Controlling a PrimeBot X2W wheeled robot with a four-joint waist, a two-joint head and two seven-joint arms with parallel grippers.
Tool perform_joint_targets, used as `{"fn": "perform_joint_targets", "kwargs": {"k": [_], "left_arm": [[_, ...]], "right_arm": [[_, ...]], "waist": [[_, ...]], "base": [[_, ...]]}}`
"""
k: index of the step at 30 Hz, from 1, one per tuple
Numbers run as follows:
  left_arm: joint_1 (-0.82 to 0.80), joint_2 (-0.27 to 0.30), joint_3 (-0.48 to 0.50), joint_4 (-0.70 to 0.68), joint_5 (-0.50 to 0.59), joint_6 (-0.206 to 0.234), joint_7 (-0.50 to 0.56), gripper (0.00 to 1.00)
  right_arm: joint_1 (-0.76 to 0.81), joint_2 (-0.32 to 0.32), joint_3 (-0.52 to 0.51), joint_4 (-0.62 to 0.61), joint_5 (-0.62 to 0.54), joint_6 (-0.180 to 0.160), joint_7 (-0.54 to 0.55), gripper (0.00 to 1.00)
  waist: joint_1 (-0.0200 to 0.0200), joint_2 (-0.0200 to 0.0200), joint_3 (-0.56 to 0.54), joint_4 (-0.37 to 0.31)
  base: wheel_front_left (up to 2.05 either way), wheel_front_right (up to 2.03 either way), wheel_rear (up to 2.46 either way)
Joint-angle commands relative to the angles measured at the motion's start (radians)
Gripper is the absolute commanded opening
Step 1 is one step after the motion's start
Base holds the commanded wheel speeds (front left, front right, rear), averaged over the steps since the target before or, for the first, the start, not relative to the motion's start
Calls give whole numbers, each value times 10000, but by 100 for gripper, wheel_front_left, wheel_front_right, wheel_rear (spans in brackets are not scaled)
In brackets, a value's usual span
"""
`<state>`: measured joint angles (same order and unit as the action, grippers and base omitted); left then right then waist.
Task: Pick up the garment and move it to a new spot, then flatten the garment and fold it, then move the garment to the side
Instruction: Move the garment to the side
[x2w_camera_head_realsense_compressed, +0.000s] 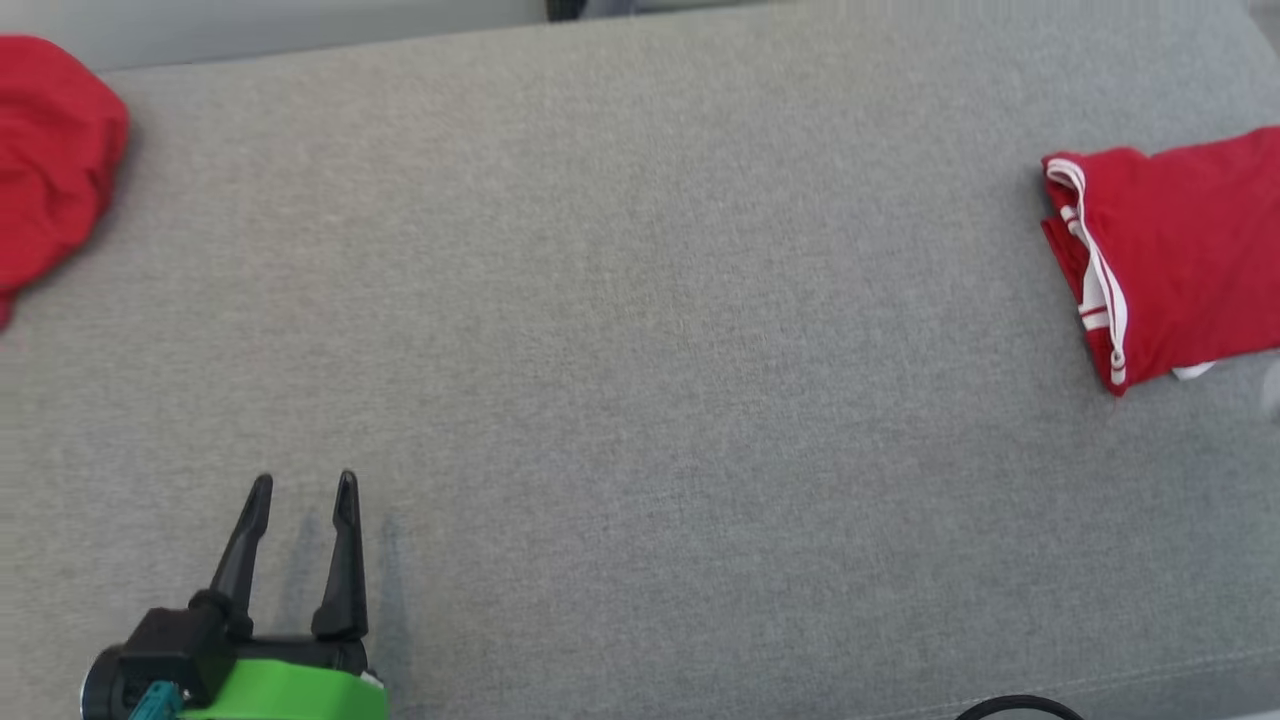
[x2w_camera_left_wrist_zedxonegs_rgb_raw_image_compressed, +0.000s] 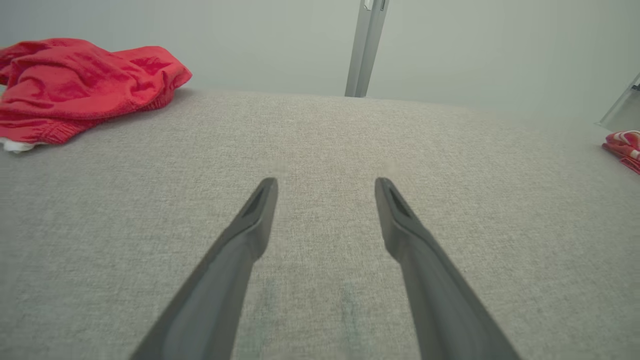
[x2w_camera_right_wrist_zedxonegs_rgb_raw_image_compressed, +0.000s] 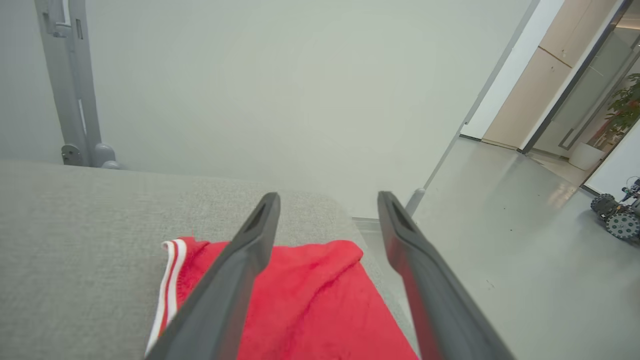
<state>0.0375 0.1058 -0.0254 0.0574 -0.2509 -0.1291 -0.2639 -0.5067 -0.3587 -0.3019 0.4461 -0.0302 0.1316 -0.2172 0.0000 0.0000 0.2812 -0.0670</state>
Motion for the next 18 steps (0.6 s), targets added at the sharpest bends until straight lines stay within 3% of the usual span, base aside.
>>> {"fn": "perform_joint_targets", "kwargs": {"k": [1,10,18], "left_arm": [[254,-96,159,274,-21,-28,1,100],[773,-370,574,1107,86,-28,-1,100],[1174,-470,708,1725,192,-28,-1,100]], "right_arm": [[1322,400,50,-715,19,-17,-215,100],[4776,2459,882,-2727,-118,-19,-477,100],[6342,3066,1441,-3559,113,-19,-485,100]], "waist": [[0,0,-1312,817],[0,0,-2272,1359],[0,0,-2954,1538]], "base": [[0,0,0],[0,0,0],[0,0,0]]}}
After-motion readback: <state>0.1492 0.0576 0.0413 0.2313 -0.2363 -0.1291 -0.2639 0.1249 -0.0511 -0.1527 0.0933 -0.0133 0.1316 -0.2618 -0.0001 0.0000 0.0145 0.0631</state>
